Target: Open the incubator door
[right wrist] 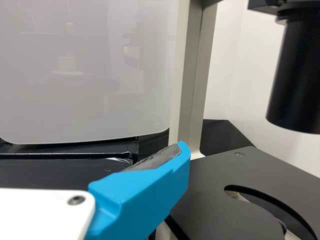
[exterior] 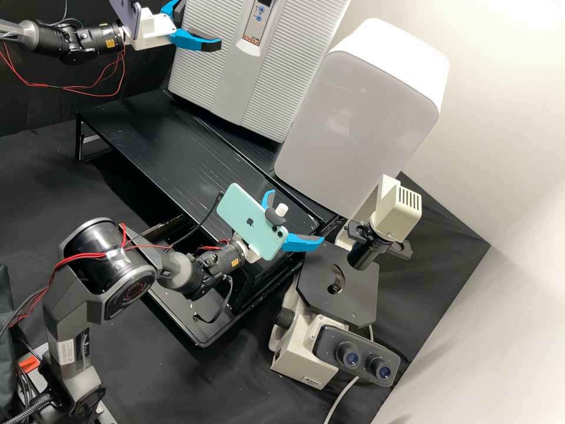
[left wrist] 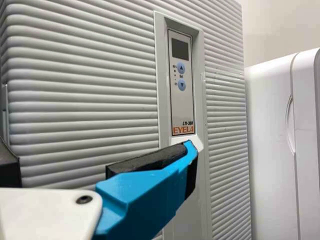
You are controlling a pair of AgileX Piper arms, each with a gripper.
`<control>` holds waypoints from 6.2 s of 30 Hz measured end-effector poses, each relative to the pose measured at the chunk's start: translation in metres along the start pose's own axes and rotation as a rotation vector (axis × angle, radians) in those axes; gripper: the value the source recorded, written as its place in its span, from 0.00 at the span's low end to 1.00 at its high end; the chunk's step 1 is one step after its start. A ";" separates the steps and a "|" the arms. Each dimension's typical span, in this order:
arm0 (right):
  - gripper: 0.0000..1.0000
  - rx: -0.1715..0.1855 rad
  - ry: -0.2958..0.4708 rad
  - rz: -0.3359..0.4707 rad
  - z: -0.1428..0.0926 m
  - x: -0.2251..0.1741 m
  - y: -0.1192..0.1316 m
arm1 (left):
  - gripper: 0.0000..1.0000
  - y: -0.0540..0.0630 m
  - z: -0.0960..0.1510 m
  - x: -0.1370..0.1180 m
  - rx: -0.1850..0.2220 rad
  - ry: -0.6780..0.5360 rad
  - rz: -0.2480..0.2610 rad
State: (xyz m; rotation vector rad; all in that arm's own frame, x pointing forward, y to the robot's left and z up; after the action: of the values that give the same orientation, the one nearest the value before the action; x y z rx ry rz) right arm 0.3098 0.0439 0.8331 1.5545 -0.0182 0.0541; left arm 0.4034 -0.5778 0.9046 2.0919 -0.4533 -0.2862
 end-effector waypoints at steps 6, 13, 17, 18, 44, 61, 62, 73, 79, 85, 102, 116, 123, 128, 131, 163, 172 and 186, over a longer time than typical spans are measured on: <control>1.00 0.000 0.000 0.000 0.000 0.000 0.000 | 0.00 0.000 0.000 0.000 0.000 0.000 0.000; 1.00 0.000 0.000 0.000 0.000 0.000 0.000 | 0.00 0.000 0.000 -0.001 -0.001 0.000 -0.001; 1.00 0.000 0.000 0.000 0.000 0.000 0.000 | 0.00 -0.001 0.001 -0.001 -0.002 0.000 -0.005; 1.00 0.000 0.000 0.000 0.000 0.000 0.000 | 0.00 -0.001 0.001 -0.001 -0.002 0.000 -0.005; 1.00 0.000 0.000 0.000 0.000 0.000 0.000 | 0.00 -0.001 0.001 -0.001 -0.003 0.000 -0.004; 1.00 0.000 0.000 0.000 0.000 0.000 0.000 | 0.00 0.004 -0.002 -0.003 -0.046 0.040 0.015; 1.00 0.000 0.000 0.000 0.000 0.000 0.000 | 0.00 0.004 -0.002 -0.002 -0.052 0.046 0.014; 1.00 0.000 0.000 0.000 0.000 0.000 0.000 | 0.00 0.004 -0.001 -0.004 -0.084 0.062 0.024; 1.00 0.000 0.000 0.000 0.000 0.000 0.000 | 0.00 0.003 0.001 -0.009 -0.087 0.064 0.013; 1.00 0.000 0.000 0.000 0.000 0.000 0.000 | 0.00 0.005 0.005 -0.017 -0.089 0.064 0.009; 1.00 0.000 0.000 0.000 0.000 0.000 0.000 | 0.00 0.006 0.007 -0.024 -0.090 0.068 -0.001; 1.00 0.000 0.000 0.000 0.000 0.000 0.000 | 0.00 0.006 0.007 -0.024 -0.096 0.068 -0.001; 1.00 0.000 0.000 0.000 0.000 0.000 0.000 | 0.00 0.005 0.008 -0.024 -0.100 0.064 -0.003; 1.00 0.000 0.000 0.000 0.000 0.000 0.000 | 0.00 0.005 0.009 -0.024 -0.110 0.044 -0.009; 1.00 0.000 0.000 0.000 0.000 0.000 0.000 | 0.00 0.004 0.010 -0.027 -0.120 0.030 -0.005; 1.00 0.000 0.000 0.000 0.000 0.000 0.000 | 0.00 -0.006 0.043 -0.092 -0.113 -0.181 0.034; 1.00 0.000 0.000 0.000 0.000 0.000 0.000 | 0.00 -0.015 0.065 -0.129 0.034 -0.362 -0.073; 1.00 0.000 0.000 0.000 0.000 0.000 0.000 | 0.00 -0.025 0.055 -0.151 0.053 -0.263 -0.156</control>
State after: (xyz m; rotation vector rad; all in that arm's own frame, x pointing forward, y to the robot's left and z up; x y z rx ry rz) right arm 0.3098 0.0439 0.8331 1.5545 -0.0182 0.0541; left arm 0.2509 -0.5436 0.8582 2.1540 -0.4570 -0.6526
